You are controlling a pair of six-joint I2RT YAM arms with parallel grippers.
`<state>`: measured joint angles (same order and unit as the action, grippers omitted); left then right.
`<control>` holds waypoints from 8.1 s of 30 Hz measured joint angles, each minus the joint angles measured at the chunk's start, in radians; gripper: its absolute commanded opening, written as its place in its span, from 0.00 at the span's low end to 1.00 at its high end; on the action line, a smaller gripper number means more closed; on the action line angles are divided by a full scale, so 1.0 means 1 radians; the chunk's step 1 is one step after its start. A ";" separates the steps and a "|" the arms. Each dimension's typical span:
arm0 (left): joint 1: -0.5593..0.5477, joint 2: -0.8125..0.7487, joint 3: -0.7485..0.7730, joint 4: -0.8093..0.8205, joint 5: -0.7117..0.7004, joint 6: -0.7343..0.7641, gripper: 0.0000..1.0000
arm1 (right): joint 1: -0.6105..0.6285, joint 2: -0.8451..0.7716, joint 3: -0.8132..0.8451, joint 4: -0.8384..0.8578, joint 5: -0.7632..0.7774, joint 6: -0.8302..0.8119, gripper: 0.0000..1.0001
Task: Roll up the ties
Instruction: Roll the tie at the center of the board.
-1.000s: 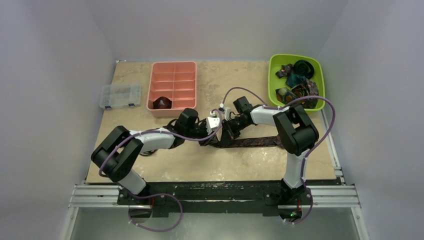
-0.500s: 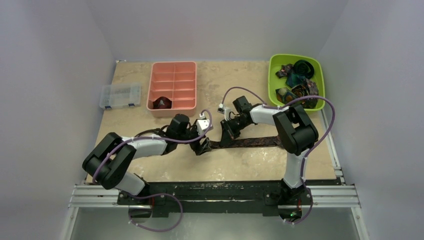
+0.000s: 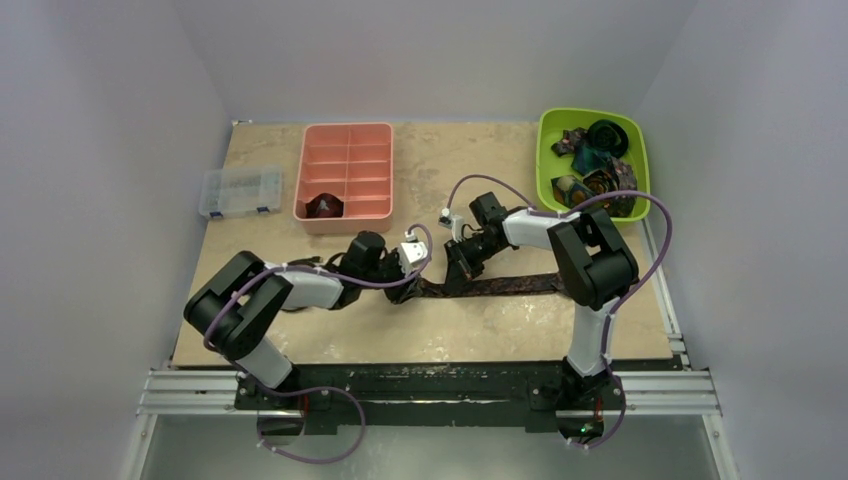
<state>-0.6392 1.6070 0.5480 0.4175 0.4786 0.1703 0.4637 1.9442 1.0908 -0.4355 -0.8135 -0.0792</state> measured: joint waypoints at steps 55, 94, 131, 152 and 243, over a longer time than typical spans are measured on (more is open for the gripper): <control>-0.158 0.066 0.168 -0.036 -0.044 0.060 0.37 | -0.063 -0.013 0.041 -0.050 -0.138 0.080 0.29; -0.180 0.180 0.206 0.004 -0.102 0.076 0.29 | -0.100 0.011 0.042 -0.130 -0.071 -0.048 0.00; -0.164 0.145 0.175 -0.001 -0.075 0.076 0.62 | -0.089 0.004 0.059 -0.158 0.011 -0.070 0.00; -0.182 0.104 0.130 -0.007 -0.124 0.071 0.58 | -0.085 -0.003 0.034 -0.182 0.054 -0.044 0.00; -0.134 0.076 0.163 0.037 -0.012 0.004 0.39 | -0.053 0.032 0.058 -0.106 0.009 0.035 0.00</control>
<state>-0.7731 1.6825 0.7113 0.4545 0.4667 0.1741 0.4103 1.9766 1.1492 -0.5411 -0.8043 -0.0441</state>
